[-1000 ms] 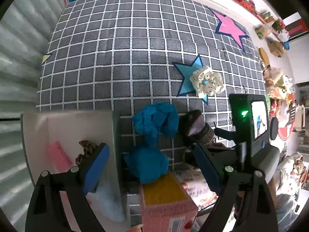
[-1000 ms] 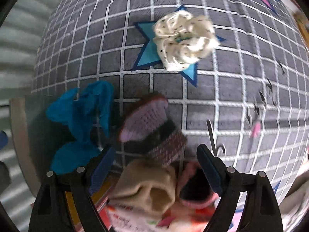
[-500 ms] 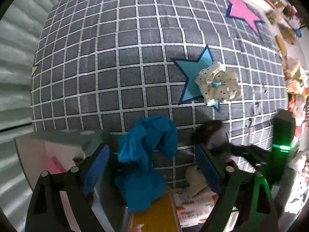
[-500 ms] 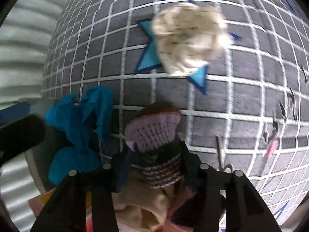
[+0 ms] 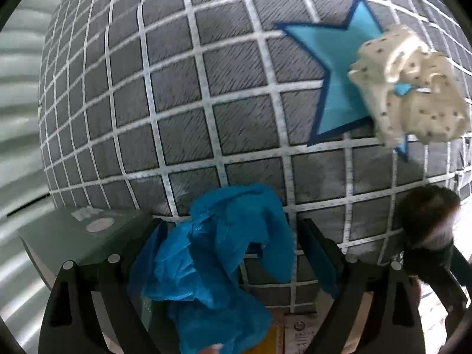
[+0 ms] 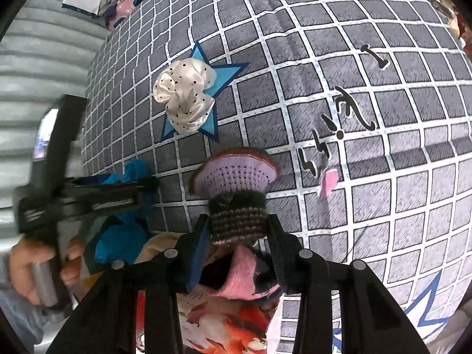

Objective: Organize soft objects
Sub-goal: 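Grasp the purple-brown knit hat with the right gripper while the left grasps the blue cloth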

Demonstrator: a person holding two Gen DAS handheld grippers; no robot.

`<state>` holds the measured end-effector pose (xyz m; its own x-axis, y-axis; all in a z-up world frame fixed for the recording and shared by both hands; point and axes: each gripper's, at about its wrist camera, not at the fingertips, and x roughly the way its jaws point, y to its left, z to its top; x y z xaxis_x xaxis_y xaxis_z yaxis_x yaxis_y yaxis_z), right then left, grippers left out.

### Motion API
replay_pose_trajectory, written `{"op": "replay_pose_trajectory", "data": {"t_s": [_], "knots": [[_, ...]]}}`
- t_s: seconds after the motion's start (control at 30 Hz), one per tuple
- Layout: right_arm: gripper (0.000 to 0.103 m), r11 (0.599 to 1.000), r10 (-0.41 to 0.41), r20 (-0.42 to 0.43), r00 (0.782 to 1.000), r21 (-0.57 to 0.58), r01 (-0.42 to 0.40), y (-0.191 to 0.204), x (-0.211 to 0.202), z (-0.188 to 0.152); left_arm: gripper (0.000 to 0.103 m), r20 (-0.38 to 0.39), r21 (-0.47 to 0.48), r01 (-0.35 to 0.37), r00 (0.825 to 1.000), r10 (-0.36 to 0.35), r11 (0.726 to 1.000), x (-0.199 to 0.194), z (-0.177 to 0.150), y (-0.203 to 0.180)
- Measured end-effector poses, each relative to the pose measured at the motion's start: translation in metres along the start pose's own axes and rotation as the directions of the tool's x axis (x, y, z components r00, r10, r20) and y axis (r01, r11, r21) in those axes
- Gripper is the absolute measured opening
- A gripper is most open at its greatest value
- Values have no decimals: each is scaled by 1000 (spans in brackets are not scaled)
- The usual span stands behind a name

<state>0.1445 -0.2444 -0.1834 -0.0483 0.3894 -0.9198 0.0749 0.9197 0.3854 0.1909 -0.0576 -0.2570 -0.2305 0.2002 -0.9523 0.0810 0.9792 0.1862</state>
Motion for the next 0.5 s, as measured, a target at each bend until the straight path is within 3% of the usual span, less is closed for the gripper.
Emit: {"op": "replay_pose_trajectory", "data": {"t_s": [0.17,0.2,0.3,0.5], "knots": [[43,999,0,7,1000,-36,0,-2,-5,-4,92,-20,12,-12,1000,12,1000,9,-5,-1],[48,999,1,7,1000,-47,0,0,-5,-5,92,-20,12,-10,1000,10,1000,9,-4,-1],[78,996,-24,-5,1000,-91,23,11,4,1,92,-18,13,-5,1000,5,1000,12,-5,-16],[78,985,-120,-24,992,-124,116,21,36,13,86,-14,7,20,1000,-20,1000,8,-4,-8]]}}
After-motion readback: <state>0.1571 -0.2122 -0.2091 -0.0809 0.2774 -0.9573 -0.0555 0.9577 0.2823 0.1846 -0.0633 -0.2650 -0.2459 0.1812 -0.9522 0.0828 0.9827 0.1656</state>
